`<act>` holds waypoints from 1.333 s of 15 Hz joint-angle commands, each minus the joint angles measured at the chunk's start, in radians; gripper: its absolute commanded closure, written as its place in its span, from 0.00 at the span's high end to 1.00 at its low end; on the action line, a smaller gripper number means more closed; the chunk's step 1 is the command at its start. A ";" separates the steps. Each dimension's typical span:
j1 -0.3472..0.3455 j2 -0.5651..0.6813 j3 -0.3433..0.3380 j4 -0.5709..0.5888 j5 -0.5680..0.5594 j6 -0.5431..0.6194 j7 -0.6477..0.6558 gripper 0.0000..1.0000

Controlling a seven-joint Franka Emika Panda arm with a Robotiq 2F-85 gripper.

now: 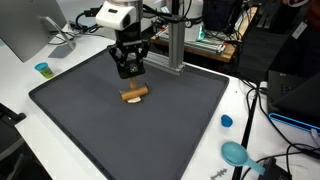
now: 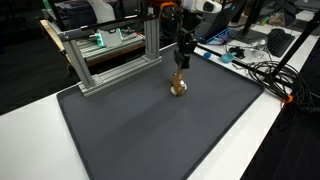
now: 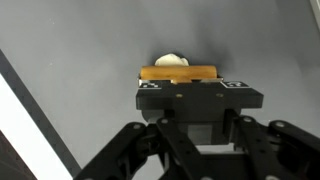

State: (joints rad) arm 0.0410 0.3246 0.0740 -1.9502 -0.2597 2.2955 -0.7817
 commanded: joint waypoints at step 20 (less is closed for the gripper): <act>-0.095 -0.065 -0.012 -0.051 0.037 -0.034 0.079 0.22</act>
State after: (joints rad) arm -0.0104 0.3609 0.0441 -1.8982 -0.2944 2.1329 -0.6783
